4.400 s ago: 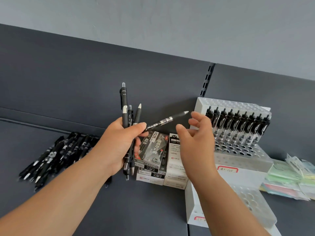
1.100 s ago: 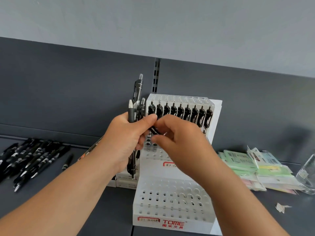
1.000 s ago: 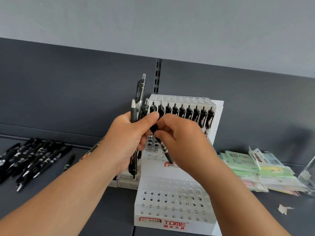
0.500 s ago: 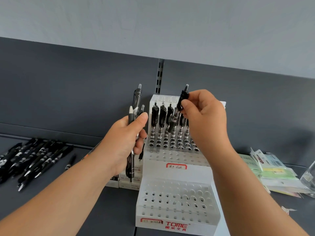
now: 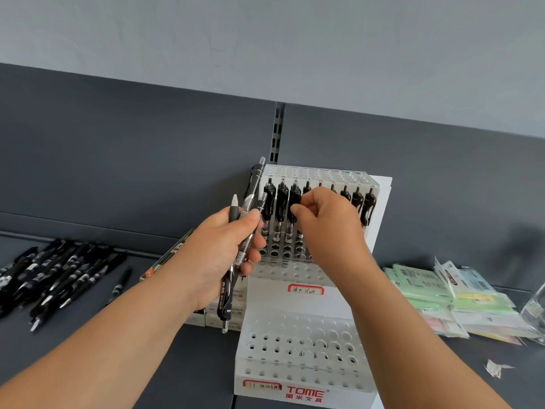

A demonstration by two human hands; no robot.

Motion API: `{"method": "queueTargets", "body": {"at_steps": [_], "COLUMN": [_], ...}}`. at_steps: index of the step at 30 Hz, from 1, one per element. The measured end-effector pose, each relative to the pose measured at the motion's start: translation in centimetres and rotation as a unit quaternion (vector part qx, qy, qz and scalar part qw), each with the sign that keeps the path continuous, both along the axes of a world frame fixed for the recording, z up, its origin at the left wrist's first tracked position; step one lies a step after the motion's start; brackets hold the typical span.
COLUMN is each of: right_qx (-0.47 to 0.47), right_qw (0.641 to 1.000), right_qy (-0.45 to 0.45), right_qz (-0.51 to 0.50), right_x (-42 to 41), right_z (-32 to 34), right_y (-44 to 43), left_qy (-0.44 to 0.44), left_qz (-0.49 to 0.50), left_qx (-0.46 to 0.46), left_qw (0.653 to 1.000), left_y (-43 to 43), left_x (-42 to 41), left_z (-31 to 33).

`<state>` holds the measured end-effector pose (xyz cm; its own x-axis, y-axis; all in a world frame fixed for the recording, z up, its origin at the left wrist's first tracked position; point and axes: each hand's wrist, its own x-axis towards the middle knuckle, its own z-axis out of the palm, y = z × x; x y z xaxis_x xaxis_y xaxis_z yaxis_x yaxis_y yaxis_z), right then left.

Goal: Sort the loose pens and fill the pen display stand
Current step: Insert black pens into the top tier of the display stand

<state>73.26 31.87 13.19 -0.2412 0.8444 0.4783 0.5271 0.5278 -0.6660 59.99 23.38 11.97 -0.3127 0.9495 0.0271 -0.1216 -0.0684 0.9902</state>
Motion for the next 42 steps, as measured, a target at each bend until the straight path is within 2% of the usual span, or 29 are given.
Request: {"method": "queueTargets", "body": {"at_steps": [2, 4, 6, 9, 13, 16, 18, 24, 30, 34, 37, 42], "right_qx": [0.036, 0.049, -0.029, -0.164, -0.215, -0.253, -0.268, -0.234, -0.045, 0.048, 0.065, 0.040], "right_qw": [0.999, 0.997, 0.990, 0.954, 0.917, 0.876, 0.863, 0.903, 0.962, 0.976, 0.982, 0.989], "right_qy": [0.009, 0.057, 0.118, 0.179, 0.263, 0.338, 0.355, 0.309, 0.258, 0.209, 0.172, 0.136], "right_qz": [-0.021, -0.006, 0.070, 0.178, 0.208, 0.233, 0.240, 0.185, 0.075, 0.029, 0.032, 0.038], "right_x": [0.2, 0.4, 0.3, 0.3, 1.3, 1.9, 1.9, 1.9, 3.4, 3.4, 3.0, 2.0], "right_z": [0.3, 0.6, 0.9, 1.0, 1.3, 1.6, 1.5, 1.3, 4.1, 4.5, 4.1, 2.6], "right_y": [-0.6, -1.4, -2.3, -2.8, -2.0, -1.5, -1.7, -2.0, -1.4, -0.6, -0.3, 0.1], "left_qy": [0.005, 0.004, 0.015, 0.034, -0.002, 0.012, 0.027, 0.059, 0.073, 0.072, 0.080, 0.071], "left_qz": [-0.011, -0.023, -0.035, -0.054, -0.060, -0.052, -0.042, -0.027, -0.001, 0.003, 0.005, 0.000], "left_qx": [0.001, 0.007, 0.017, 0.027, 0.011, 0.004, 0.008, 0.019, 0.021, 0.019, 0.023, 0.019], "left_qw": [1.000, 1.000, 0.999, 0.998, 0.998, 0.999, 0.999, 0.998, 0.997, 0.997, 0.996, 0.997], "left_y": [-0.1, -0.2, -0.2, -0.3, -0.4, -0.4, -0.2, 0.2, 0.3, 0.2, 0.3, 0.4], "left_x": [0.1, 0.4, 0.7, 1.3, 1.5, 1.4, 1.5, 1.8, 1.1, 1.2, 1.2, 1.1], "left_z": [0.2, 0.4, 0.6, 0.8, 0.9, 0.8, 0.7, 0.7, 0.6, 0.7, 0.6, 0.6]}}
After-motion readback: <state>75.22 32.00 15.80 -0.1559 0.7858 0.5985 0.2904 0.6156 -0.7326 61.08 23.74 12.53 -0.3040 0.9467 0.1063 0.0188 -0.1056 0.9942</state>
